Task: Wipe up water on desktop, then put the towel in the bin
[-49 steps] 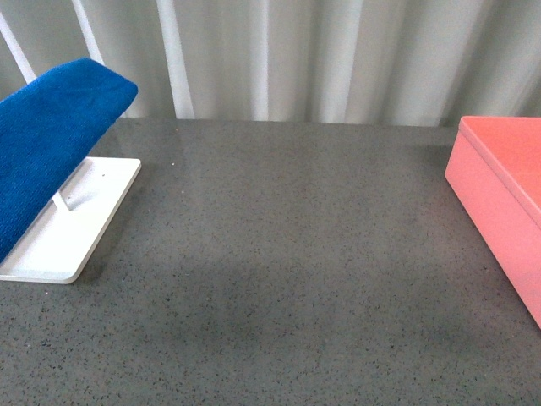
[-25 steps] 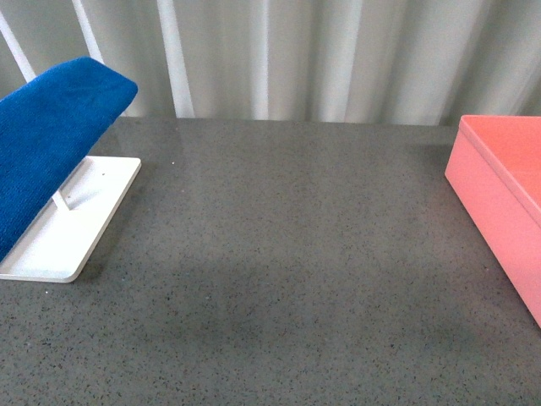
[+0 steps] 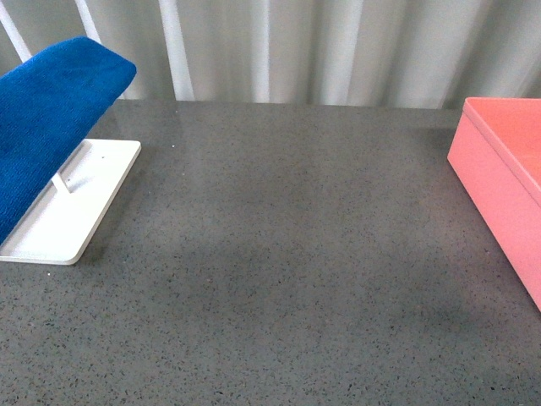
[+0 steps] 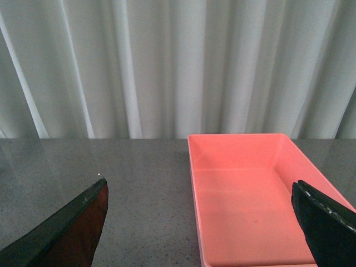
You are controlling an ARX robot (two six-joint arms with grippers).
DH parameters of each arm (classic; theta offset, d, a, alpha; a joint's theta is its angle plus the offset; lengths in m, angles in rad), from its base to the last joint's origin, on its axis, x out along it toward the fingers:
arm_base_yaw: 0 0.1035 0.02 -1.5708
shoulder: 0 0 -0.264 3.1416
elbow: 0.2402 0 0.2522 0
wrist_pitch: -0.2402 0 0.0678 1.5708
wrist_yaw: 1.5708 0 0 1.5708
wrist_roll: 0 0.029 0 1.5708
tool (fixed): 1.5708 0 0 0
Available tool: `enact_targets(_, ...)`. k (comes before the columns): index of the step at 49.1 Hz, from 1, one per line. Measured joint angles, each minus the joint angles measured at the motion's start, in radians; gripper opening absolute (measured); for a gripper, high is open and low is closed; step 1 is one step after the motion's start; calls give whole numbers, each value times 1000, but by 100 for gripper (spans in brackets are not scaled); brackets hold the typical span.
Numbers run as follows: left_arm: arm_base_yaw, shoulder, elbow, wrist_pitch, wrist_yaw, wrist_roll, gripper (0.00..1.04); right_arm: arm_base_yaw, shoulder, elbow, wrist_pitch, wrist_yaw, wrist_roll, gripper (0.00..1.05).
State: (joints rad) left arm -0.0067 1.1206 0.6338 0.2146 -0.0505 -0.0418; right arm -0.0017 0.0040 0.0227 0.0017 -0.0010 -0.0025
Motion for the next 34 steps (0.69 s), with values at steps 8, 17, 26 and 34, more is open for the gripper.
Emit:
enact_targets(8, -53, 400, 349, -104, -5, 82, 98, 0, 0, 0, 0, 0, 0, 98)
enact_targets(17, -80, 721, 713, -269, -40, 156, 98, 0, 0, 0, 0, 0, 0, 98)
enact_targets(26, -77, 839, 876, -367, -76, 207, 98, 0, 0, 0, 0, 0, 0, 98)
enact_targets(34, -37, 912, 959, -413, -87, 251, 98, 0, 0, 0, 0, 0, 0, 98)
